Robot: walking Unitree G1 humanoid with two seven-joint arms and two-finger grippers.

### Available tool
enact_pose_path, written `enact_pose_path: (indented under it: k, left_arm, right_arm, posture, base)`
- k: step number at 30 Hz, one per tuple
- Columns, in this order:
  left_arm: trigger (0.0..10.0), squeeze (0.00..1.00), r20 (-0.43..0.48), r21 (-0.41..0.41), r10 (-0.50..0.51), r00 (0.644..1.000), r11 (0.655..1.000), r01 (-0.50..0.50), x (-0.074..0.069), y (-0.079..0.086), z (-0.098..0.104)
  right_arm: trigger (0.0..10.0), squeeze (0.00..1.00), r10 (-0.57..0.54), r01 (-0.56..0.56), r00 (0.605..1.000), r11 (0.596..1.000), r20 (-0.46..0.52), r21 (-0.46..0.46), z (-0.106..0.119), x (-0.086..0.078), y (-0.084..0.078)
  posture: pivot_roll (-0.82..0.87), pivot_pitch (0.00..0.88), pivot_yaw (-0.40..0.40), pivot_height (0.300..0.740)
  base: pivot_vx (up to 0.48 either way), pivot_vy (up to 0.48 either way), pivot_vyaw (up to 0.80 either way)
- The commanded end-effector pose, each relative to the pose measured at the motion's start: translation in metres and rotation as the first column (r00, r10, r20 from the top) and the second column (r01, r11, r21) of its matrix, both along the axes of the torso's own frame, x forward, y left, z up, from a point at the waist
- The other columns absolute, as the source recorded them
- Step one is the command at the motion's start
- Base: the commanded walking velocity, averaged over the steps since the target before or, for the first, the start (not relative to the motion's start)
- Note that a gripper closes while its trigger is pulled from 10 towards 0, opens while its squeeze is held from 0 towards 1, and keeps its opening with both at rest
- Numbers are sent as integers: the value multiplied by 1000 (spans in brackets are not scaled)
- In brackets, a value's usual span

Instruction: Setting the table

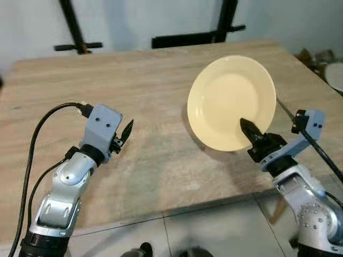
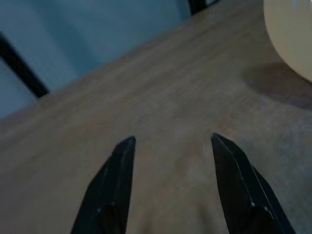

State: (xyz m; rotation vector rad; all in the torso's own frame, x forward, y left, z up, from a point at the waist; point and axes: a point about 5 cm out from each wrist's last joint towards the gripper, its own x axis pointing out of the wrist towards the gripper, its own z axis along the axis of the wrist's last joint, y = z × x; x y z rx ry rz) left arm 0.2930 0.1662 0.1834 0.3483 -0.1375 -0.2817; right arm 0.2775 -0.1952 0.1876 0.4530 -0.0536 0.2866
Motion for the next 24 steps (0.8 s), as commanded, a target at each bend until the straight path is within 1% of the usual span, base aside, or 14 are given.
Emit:
enact_pose_path:
  k: [1,24]
  left_arm:
    - [10000,0,-6,10,-2,1000,1000,2,1,0,-2]
    - [10000,0,-11,9,-5,1000,1000,5,2,1,-3]
  right_arm:
    - [10000,0,-14,14,1000,1000,10,-4,1,-2,-4]
    - [10000,0,-16,16,1000,1000,7,-6,-1,-3,-4]
  posture:
    - [-95,43,28,740]
    - [-95,47,32,740]
  base:
    - [-375,0,0]
    - [-376,0,0]
